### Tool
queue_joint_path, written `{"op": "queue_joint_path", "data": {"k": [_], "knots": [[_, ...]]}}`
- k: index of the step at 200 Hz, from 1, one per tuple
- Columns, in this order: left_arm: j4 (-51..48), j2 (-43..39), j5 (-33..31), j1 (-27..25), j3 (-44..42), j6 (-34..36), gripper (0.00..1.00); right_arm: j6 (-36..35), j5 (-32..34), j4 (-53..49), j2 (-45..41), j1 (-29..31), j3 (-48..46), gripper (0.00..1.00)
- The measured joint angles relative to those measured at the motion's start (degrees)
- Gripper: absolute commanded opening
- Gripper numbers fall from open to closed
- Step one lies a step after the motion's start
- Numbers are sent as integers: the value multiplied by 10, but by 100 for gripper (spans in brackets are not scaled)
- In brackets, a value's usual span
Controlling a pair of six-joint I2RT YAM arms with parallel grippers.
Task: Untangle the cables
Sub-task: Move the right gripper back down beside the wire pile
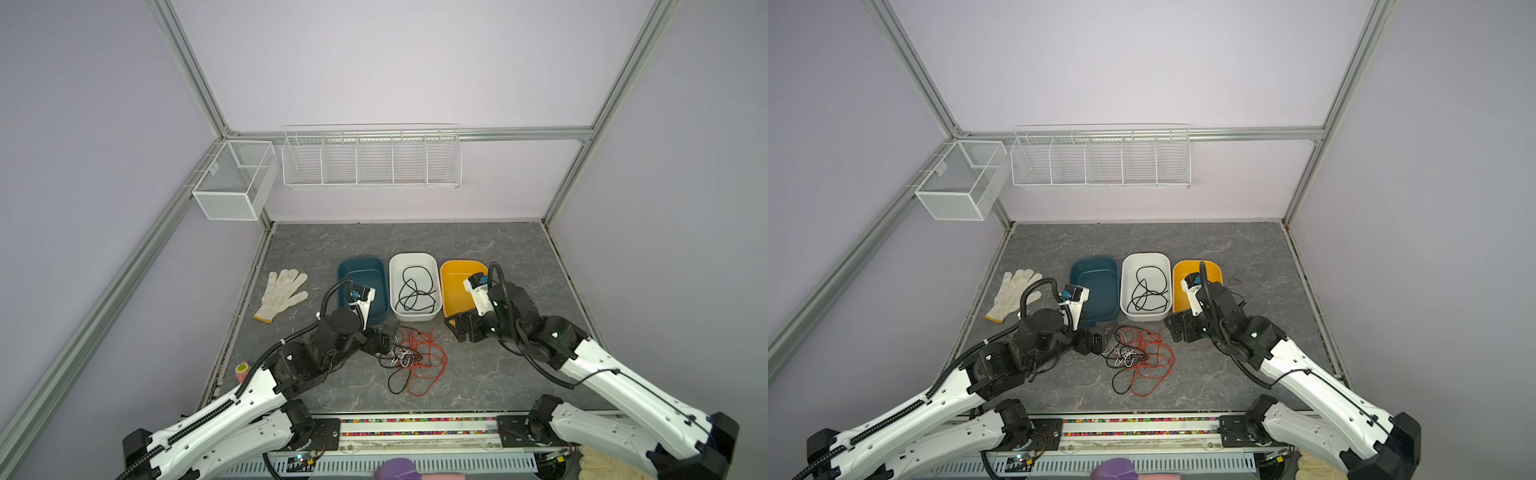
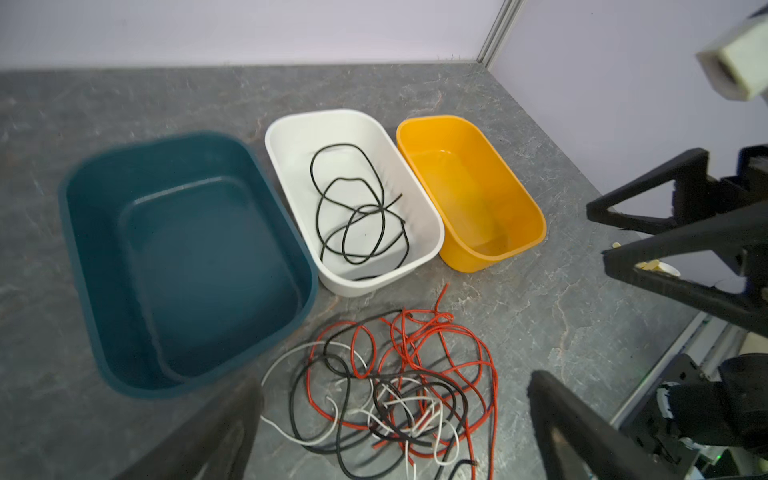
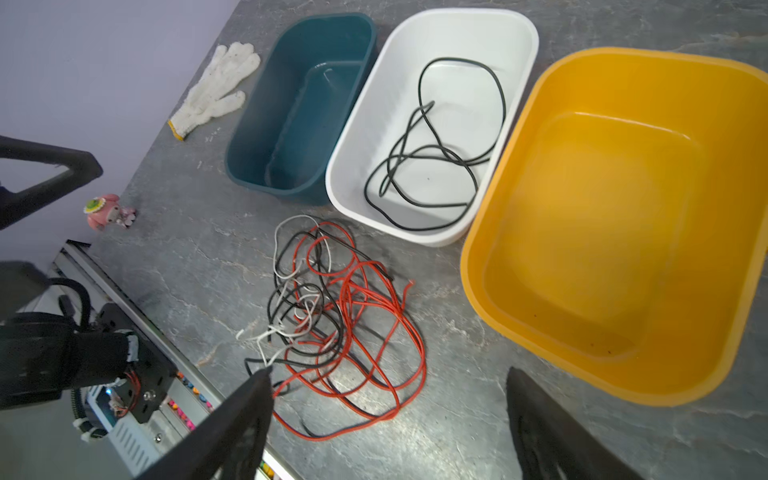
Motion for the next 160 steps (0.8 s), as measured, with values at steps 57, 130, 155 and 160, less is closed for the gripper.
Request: {"op": "queue_joint_path", "data": {"k": [57,130,155,160], "knots": [[16,-15,20,-17,-70,-109,90,13,34,19,-49,5,-108,89],[52,42,24,-47,-83,-129,83,37,59,68,-75,7,-194,89],[51,63,19,-74,-88,-128,82,41,62,83,-75,7,-209,89],[51,66,18,-78,-88,-128,81,41,62,87,-75,7,-210,89]]}}
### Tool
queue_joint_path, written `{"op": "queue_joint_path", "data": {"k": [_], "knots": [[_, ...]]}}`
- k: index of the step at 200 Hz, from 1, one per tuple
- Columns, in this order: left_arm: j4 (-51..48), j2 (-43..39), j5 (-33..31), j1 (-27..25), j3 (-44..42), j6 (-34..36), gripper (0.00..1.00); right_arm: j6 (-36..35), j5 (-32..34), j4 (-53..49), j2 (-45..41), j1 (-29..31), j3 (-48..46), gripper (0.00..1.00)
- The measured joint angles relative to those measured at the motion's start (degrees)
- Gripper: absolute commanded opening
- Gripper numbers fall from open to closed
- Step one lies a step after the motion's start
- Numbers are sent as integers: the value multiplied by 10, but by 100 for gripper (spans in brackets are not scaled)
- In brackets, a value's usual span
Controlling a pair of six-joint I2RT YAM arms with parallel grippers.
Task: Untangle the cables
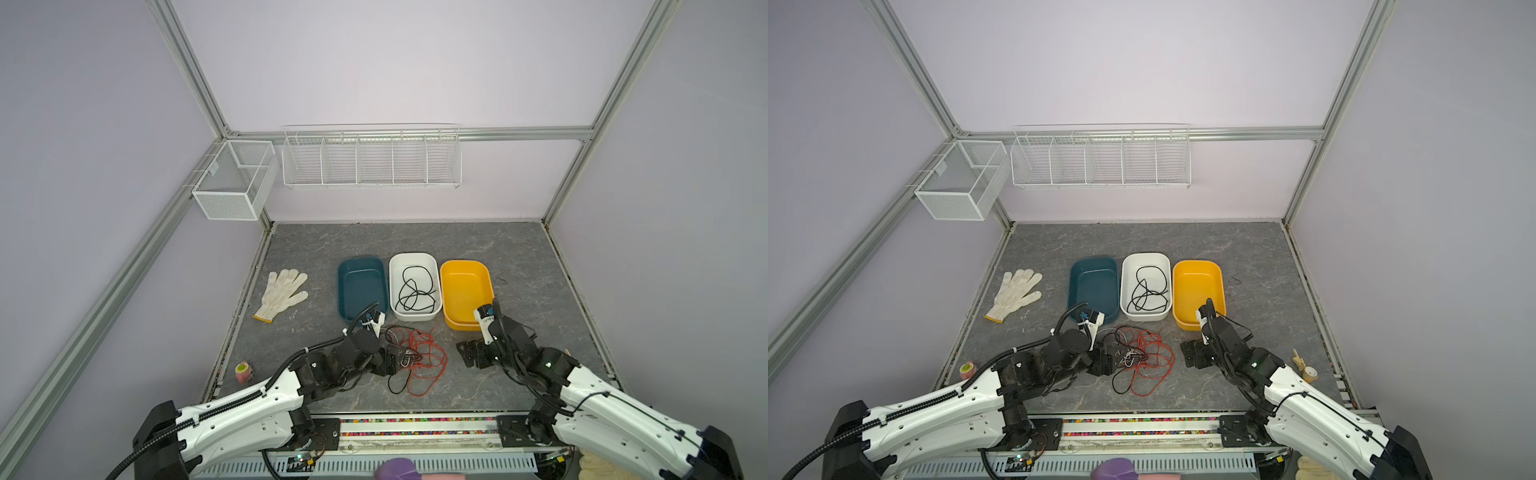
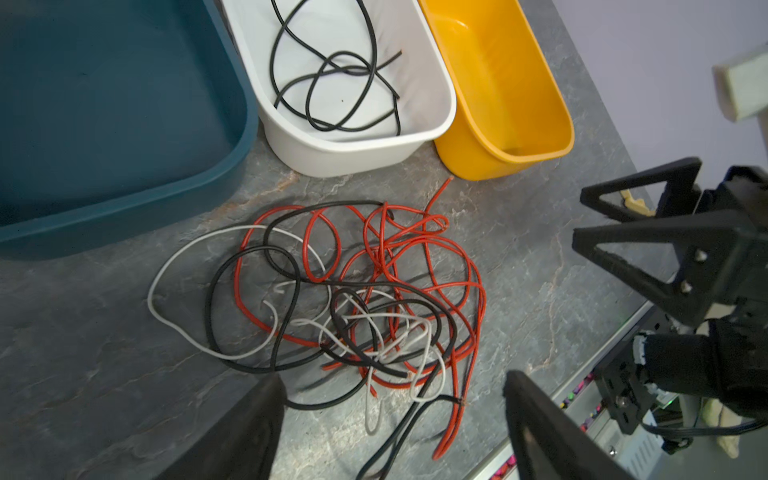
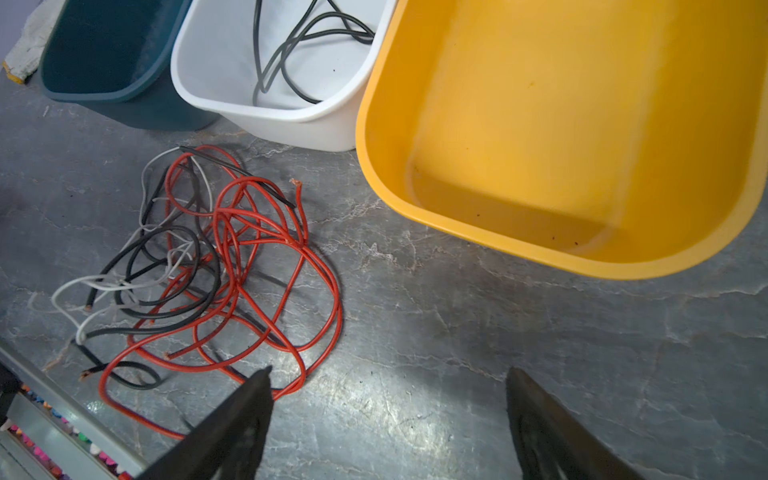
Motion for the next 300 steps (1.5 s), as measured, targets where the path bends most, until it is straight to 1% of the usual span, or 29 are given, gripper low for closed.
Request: {"op": "queue_joint_path", "data": {"k": [48,61,109,124,149,187,207,243,267,288,300], "knots": [[-3,39,-16,-22,1,8,76,0,-9,30,17,1,-1,90],[-5,52,-19,-26,2,13,70,0,-12,34,24,2,-1,90],[-13,92,-20,-34,25,30,65,0,-22,42,31,8,-1,91],[-12,100,-20,-35,33,34,59,0,-22,42,31,9,-1,91],[-11,116,-20,-35,39,42,53,0,-22,42,31,10,-1,90],[-7,128,-20,-36,41,50,47,0,-22,46,35,13,-1,91],[-3,131,-20,-36,41,52,45,0,-22,46,38,15,-1,91],[4,146,-19,-37,46,52,35,0,-22,46,39,19,-1,91],[9,151,-19,-37,47,54,30,0,-22,46,40,20,-1,91],[10,152,-19,-36,47,56,23,0,-22,47,44,22,-1,91],[11,152,-19,-37,47,57,22,0,-22,49,45,24,-1,91]]}}
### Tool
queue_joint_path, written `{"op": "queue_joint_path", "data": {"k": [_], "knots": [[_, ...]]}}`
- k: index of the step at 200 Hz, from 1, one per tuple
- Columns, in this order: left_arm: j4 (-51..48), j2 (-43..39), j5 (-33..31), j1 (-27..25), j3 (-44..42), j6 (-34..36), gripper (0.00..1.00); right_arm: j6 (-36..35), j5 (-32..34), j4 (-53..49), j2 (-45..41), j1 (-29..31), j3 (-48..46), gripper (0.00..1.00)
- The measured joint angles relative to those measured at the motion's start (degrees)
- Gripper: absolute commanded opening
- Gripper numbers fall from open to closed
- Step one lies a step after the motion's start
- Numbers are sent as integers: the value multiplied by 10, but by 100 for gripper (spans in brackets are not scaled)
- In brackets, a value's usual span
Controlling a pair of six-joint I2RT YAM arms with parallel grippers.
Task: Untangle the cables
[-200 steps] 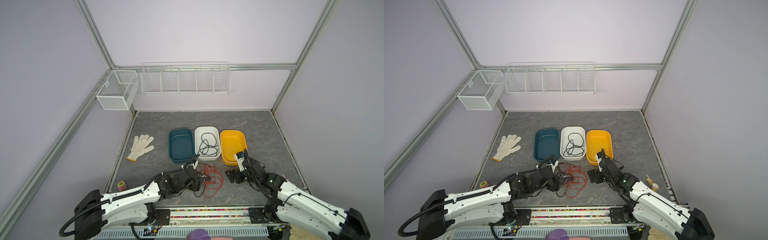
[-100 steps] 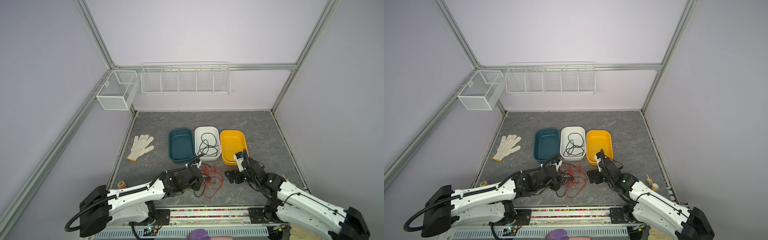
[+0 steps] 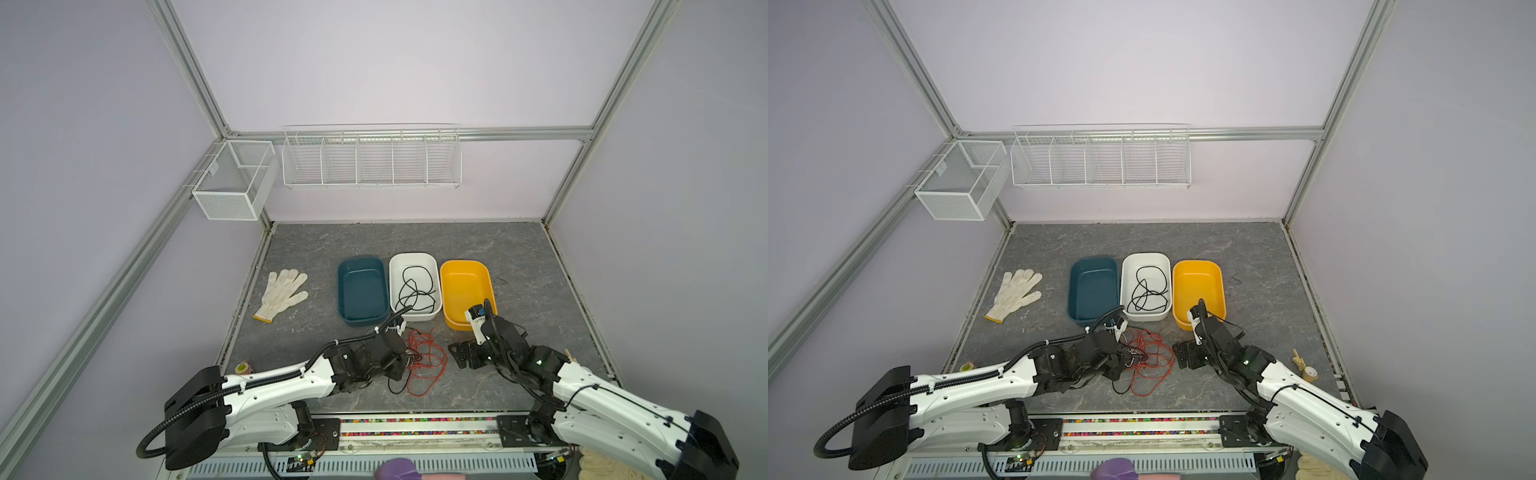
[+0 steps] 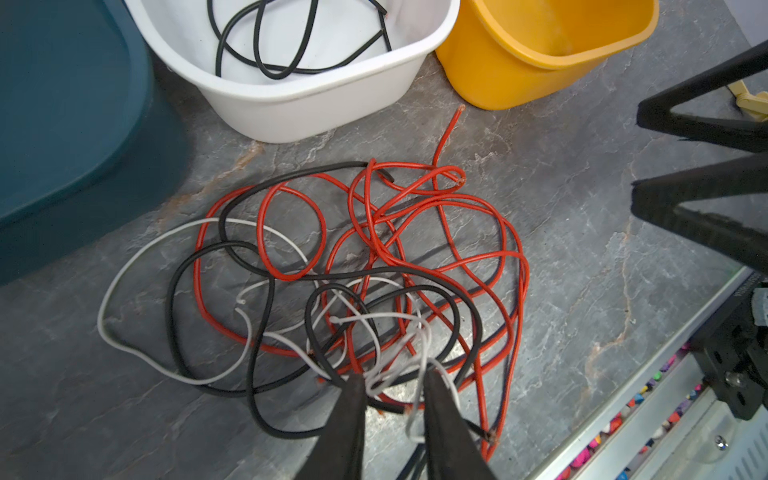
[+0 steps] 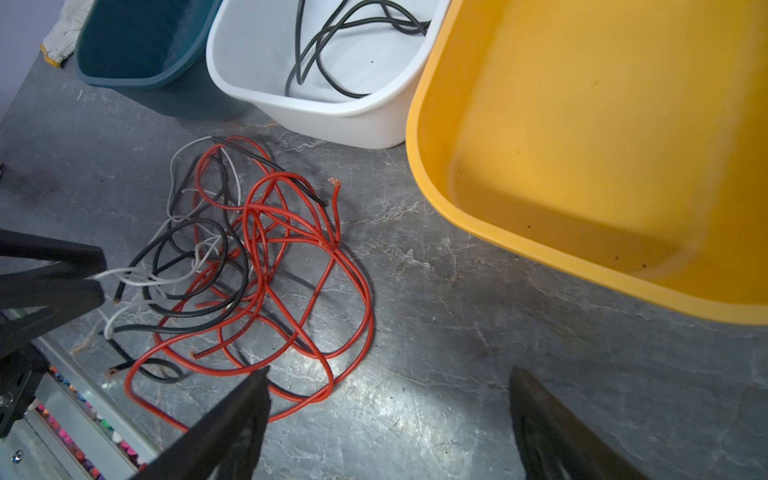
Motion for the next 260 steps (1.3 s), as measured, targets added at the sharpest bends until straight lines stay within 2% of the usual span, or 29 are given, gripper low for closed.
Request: {"op": "queue_joint_path", "data": {"k": [63,89,137,155,176,190,228,260], "knots": [[0,-3,0,0,0,0,19,0,-2,9,6,9,0,90],[-2,-10,0,0,2,0,8,-3,-5,16,18,18,0,91],[-3,-23,5,0,6,1,4,-10,-4,22,58,52,3,91],[-4,-28,5,0,6,1,6,-14,-1,22,74,67,8,91],[-5,-30,8,0,6,2,21,-17,5,22,88,80,16,90],[-6,-30,14,0,6,3,27,-18,9,22,94,86,20,90],[-6,-30,26,0,6,0,28,-19,20,22,97,90,23,91],[-6,-16,35,0,6,0,21,-19,29,22,97,93,23,91]]}}
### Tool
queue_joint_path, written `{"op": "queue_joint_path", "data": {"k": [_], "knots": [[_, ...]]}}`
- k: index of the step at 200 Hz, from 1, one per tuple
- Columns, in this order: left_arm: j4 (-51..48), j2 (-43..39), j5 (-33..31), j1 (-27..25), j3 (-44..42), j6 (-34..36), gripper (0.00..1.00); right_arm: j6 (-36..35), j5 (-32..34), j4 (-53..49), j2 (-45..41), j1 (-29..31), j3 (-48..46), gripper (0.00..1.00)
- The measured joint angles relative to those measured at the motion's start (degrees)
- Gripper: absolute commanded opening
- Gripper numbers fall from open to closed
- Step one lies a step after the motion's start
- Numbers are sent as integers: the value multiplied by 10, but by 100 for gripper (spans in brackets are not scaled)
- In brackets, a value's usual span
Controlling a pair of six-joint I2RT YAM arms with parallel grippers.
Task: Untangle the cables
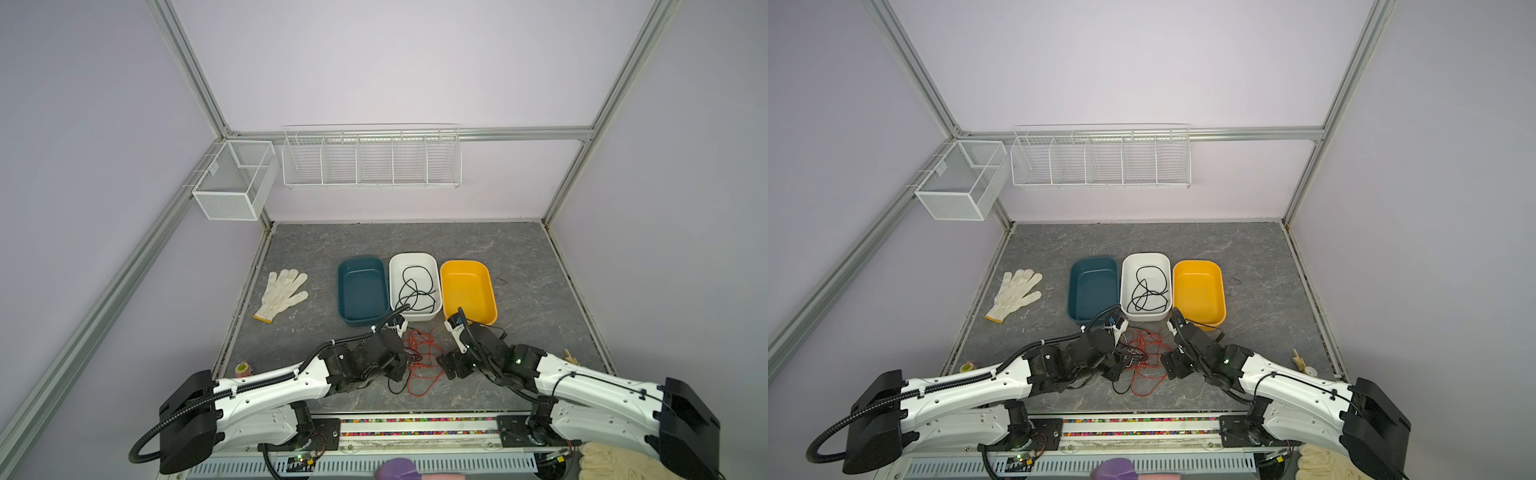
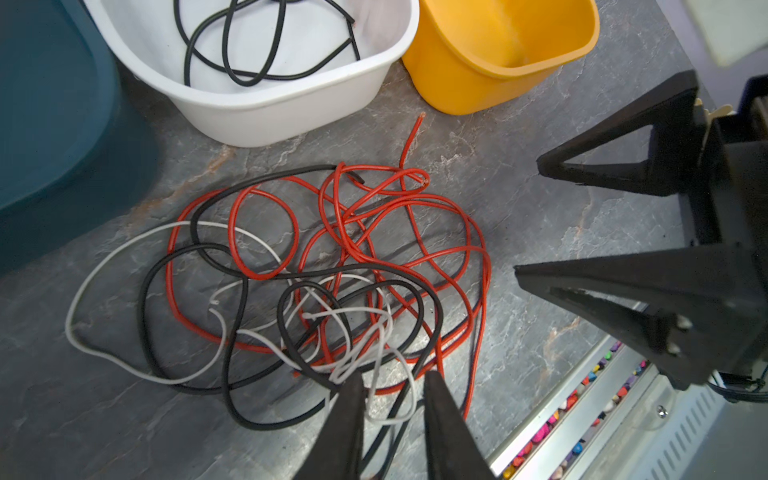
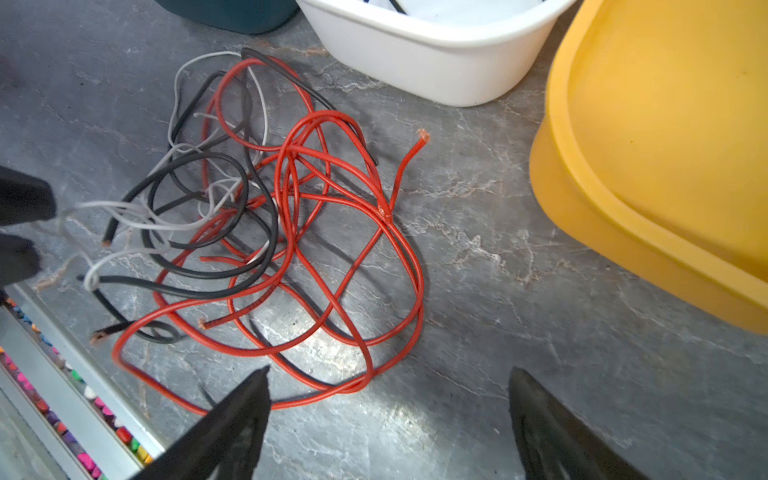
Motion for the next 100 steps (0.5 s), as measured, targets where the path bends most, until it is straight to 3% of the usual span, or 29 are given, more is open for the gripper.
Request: {"op": "queue_joint_path", "data": {"k": [100], "knots": [[-1,30,1,0,14,6,4,0,4,0,0,4,1,91]]}}
